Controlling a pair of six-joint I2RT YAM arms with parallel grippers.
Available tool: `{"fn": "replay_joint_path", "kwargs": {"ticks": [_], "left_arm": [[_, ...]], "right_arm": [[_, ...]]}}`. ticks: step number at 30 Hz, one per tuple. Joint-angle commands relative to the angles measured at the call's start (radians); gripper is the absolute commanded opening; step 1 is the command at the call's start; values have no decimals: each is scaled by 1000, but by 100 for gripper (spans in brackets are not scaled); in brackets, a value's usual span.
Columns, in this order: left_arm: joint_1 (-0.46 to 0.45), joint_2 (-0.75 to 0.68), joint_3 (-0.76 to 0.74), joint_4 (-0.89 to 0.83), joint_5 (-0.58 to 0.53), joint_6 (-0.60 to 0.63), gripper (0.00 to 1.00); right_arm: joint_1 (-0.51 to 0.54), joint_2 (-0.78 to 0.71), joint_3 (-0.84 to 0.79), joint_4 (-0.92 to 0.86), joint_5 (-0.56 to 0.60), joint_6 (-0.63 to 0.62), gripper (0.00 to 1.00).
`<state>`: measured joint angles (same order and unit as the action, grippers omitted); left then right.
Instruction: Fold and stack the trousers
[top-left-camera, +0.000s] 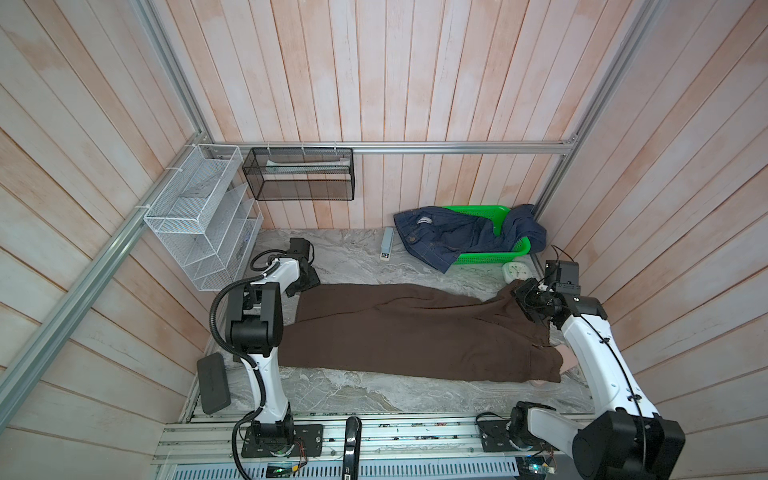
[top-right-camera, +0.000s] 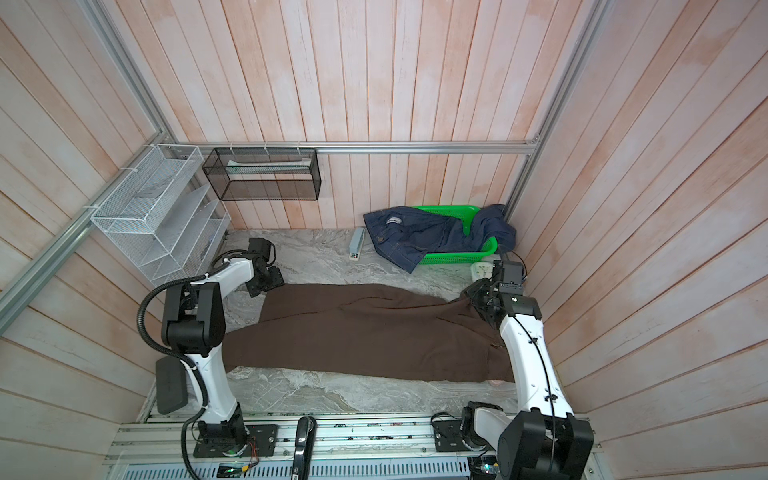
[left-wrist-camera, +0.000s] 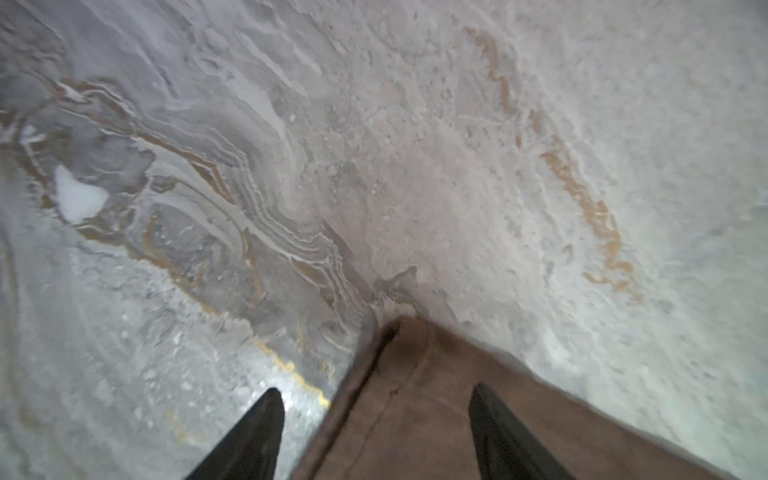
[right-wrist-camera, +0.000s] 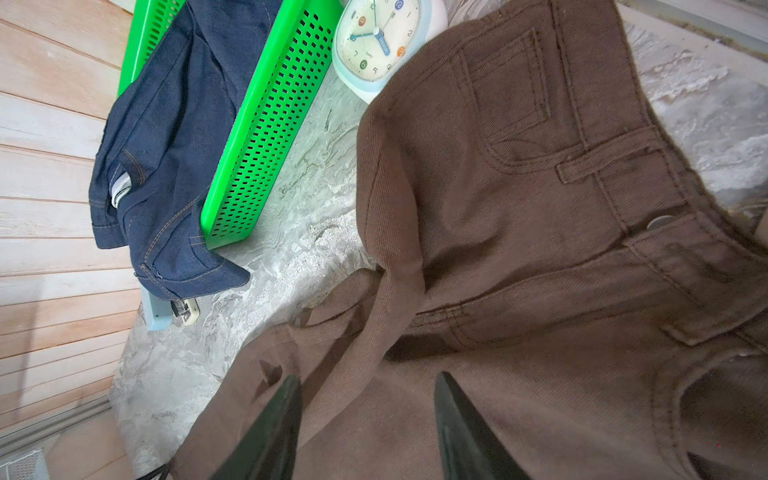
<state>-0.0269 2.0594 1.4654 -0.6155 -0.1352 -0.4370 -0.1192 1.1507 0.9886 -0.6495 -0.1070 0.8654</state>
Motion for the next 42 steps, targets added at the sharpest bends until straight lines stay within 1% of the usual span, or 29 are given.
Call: {"fn": "replay_joint_path", "kwargs": {"ticks": [1,3,5,6,8,10,11,12,15,19,22,26,30,33,39,42], "left_arm": [[-4,48,24,21,25,16,71],[-5,67,32,25,34,17,68],[-2,77,36,26,33,18,60],[-2,80,35,23,29,17,53],[-2,78,34,16,14,20,35],[-1,61,33,4,-15,26,14],[-1,43,32,0,-29,27,6],[-1,14,24,1,-50,26,0],[1,-114,5,17,-104,21,0],[2,-299,24,34,-185,28,0],[11,-385,65,30,-239,48,0],[39,-426,99,7,-276,73,0],[69,-477,59,25,-296,81,0],[76,-527,24,52,-286,80,0],[76,-601,-15,72,-295,77,0],[78,-637,-31,77,-309,79,0]], "right_arm": [[6,12,24,5,3,2,52],[4,12,30,2,10,1,52],[2,11,34,1,22,2,52],[-1,11,36,1,22,0,52],[-11,12,40,0,21,-2,53],[-27,14,49,-2,21,-9,52],[-37,14,52,-2,20,-11,52],[-50,14,59,-2,20,-13,53],[-99,12,74,1,20,-23,52],[-174,34,86,24,0,-27,54],[-215,74,86,50,-29,-26,56],[-244,153,84,84,-85,-24,57],[-243,226,78,121,-154,-2,58],[-242,258,73,147,-185,36,58],[-238,307,74,193,-141,90,59],[-239,350,82,210,-110,72,59]]}}
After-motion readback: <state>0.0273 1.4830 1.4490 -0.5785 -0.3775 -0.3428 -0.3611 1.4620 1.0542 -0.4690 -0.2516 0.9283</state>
